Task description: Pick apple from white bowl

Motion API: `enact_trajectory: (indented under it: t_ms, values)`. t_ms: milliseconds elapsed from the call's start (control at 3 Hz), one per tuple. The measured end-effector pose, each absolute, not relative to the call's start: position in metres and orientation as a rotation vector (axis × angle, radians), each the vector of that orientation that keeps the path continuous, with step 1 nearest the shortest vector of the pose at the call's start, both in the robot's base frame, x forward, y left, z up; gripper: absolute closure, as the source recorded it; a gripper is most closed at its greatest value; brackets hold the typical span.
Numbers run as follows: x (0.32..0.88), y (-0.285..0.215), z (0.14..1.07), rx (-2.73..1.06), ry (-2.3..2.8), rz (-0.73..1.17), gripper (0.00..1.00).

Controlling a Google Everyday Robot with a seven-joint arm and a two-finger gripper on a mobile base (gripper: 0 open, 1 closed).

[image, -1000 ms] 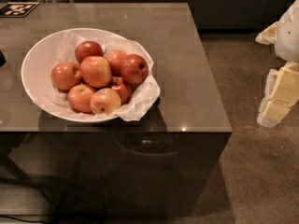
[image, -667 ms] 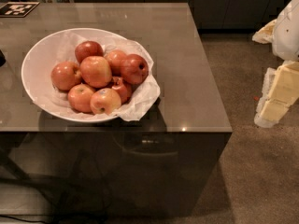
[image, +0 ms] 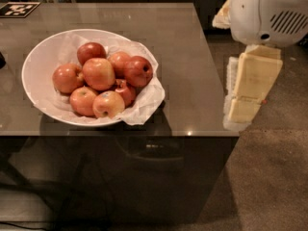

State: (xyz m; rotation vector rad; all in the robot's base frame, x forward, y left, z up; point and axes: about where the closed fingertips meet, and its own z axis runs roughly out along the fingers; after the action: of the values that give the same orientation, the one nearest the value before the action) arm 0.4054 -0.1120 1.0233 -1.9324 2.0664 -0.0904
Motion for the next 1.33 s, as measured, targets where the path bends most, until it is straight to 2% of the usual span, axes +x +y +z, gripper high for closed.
enact_trajectory:
  t_ms: [667,1333]
  values:
    - [0.413,-0.103,1.034,-1.879,2.020,-0.068,0.00]
    - [0.449,-0.035,1.060,-1.823,1.957,0.080,0.00]
